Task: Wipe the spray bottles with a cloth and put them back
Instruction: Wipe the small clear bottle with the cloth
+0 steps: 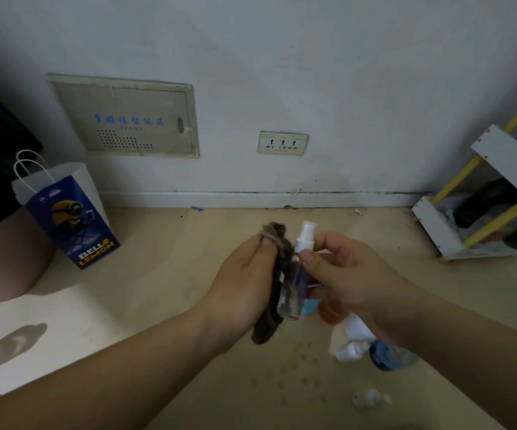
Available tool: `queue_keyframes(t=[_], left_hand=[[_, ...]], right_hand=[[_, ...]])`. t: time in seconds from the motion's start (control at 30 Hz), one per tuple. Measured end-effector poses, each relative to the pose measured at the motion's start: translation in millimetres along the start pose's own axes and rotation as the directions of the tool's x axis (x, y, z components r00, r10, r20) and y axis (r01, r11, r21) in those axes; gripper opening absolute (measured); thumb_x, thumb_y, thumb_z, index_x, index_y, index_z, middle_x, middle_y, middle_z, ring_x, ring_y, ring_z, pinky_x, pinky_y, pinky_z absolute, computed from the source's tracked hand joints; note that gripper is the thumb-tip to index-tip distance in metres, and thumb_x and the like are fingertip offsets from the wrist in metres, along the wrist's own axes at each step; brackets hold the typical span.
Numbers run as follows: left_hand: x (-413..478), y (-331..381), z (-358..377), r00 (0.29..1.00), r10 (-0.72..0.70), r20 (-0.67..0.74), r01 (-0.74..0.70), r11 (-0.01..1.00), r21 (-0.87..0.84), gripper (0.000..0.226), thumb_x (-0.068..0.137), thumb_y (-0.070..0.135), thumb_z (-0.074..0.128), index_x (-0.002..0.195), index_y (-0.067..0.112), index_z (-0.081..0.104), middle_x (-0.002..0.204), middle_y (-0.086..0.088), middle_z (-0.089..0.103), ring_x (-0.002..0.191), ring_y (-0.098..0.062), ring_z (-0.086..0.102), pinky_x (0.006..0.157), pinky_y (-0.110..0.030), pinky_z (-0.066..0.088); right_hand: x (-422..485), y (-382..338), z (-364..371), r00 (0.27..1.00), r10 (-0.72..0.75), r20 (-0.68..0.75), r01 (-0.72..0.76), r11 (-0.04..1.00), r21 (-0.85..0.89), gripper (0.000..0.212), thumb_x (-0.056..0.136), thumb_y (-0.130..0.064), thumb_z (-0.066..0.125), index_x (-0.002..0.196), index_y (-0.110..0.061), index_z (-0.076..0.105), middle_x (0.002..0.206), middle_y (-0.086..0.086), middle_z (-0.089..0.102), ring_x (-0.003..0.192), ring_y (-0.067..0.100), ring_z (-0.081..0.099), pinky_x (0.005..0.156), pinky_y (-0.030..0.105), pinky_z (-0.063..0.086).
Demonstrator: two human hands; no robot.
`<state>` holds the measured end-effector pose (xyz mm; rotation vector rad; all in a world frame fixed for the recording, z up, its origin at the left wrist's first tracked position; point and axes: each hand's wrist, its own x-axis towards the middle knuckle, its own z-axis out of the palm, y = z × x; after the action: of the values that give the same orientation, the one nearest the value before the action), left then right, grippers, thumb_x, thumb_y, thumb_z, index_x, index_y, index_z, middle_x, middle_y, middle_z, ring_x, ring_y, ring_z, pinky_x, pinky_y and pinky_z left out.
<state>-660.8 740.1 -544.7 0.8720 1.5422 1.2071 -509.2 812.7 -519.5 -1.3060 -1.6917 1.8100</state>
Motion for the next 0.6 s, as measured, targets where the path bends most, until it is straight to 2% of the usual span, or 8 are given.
queue_keyframes(t=[0.1,0.17,0.23,0.3,0.33,0.43,0.5,0.6], left_hand=[[4.4,10.0,-6.2,0.99,-0.09,-0.105,0.067,0.976,-0.206,0.033,0.11,0.042,0.035,0.108,0.034,0.066,0.11,0.0,0.074,0.104,-0.02,0.071,0.089,-0.035,0.055],[5.2,11.3,-9.1,0.994,0.024,-0.106,-0.039,0.989,-0.144,0.033,0.11,0.045,0.034,0.11,0.035,0.065,0.112,0.001,0.073,0.105,-0.019,0.07,0.095,-0.041,0.056],[-0.3,10.5,-7.0,0.98,0.189,0.065,-0.191,0.981,0.02,0.03,0.109,0.045,0.036,0.121,0.035,0.061,0.114,0.003,0.07,0.102,-0.017,0.068,0.086,-0.036,0.059],[-6.2,7.8,-0.5,0.95,0.209,0.233,-0.228,0.972,0.055,0.031,0.108,0.041,0.044,0.139,0.042,0.049,0.12,0.017,0.068,0.108,-0.002,0.066,0.087,-0.022,0.057],[-7.4,6.3,1.9,0.949,0.203,0.24,-0.218,0.975,0.036,0.037,0.108,0.038,0.047,0.144,0.046,0.042,0.122,0.022,0.067,0.11,0.003,0.065,0.089,-0.021,0.057],[-5.6,6.8,5.9,0.973,0.197,0.12,-0.195,0.98,-0.029,0.03,0.107,0.033,0.05,0.136,0.041,0.049,0.108,0.019,0.071,0.097,0.003,0.069,0.076,-0.018,0.058],[-5.0,9.7,8.3,0.979,0.196,0.05,-0.193,0.98,-0.054,0.02,0.107,0.036,0.049,0.125,0.031,0.056,0.1,0.016,0.072,0.091,0.005,0.069,0.071,-0.011,0.052],[-5.3,12.4,12.5,0.991,0.133,-0.007,-0.134,0.989,-0.061,0.027,0.106,0.046,0.045,0.111,0.026,0.061,0.094,0.01,0.073,0.087,-0.001,0.07,0.067,-0.015,0.054]], right_hand=[[-1.2,-0.3,1.1,0.997,0.045,-0.058,-0.047,0.998,-0.029,0.015,0.102,-0.02,0.059,0.105,-0.007,0.067,0.085,0.008,0.078,0.066,0.013,0.073,0.054,0.018,0.054],[-2.5,-3.0,-0.1,0.995,0.062,-0.082,-0.067,0.996,-0.054,0.016,0.1,-0.025,0.062,0.102,-0.01,0.067,0.081,0.007,0.077,0.055,0.007,0.068,0.047,0.016,0.049],[-4.7,-5.2,1.8,0.996,0.026,-0.083,-0.031,0.998,-0.058,0.013,0.098,-0.022,0.065,0.099,-0.009,0.067,0.076,0.012,0.073,0.045,0.003,0.059,0.043,0.015,0.044],[-8.8,-5.4,8.2,0.997,-0.056,-0.045,0.052,0.995,-0.089,0.004,0.098,-0.009,0.064,0.098,-0.008,0.068,0.068,0.006,0.07,0.046,-0.001,0.06,0.045,0.012,0.044],[-11.0,-4.5,12.1,0.995,-0.097,-0.011,0.095,0.988,-0.118,0.009,0.098,-0.006,0.062,0.099,-0.012,0.068,0.069,-0.001,0.072,0.054,0.0,0.066,0.052,0.012,0.049],[-14.8,-5.1,17.9,0.978,-0.207,0.009,0.205,0.957,-0.206,0.018,0.098,-0.012,0.062,0.11,-0.025,0.068,0.089,-0.011,0.078,0.085,0.003,0.073,0.075,0.02,0.057],[-15.0,-6.8,16.9,0.964,-0.264,0.001,0.256,0.935,-0.246,0.014,0.097,-0.018,0.062,0.107,-0.027,0.067,0.088,-0.008,0.076,0.082,0.009,0.073,0.072,0.026,0.059],[-14.5,-7.5,17.2,0.963,-0.269,0.025,0.262,0.908,-0.328,0.003,0.097,-0.027,0.063,0.094,-0.027,0.062,0.076,0.003,0.07,0.068,0.03,0.07,0.059,0.051,0.06]])
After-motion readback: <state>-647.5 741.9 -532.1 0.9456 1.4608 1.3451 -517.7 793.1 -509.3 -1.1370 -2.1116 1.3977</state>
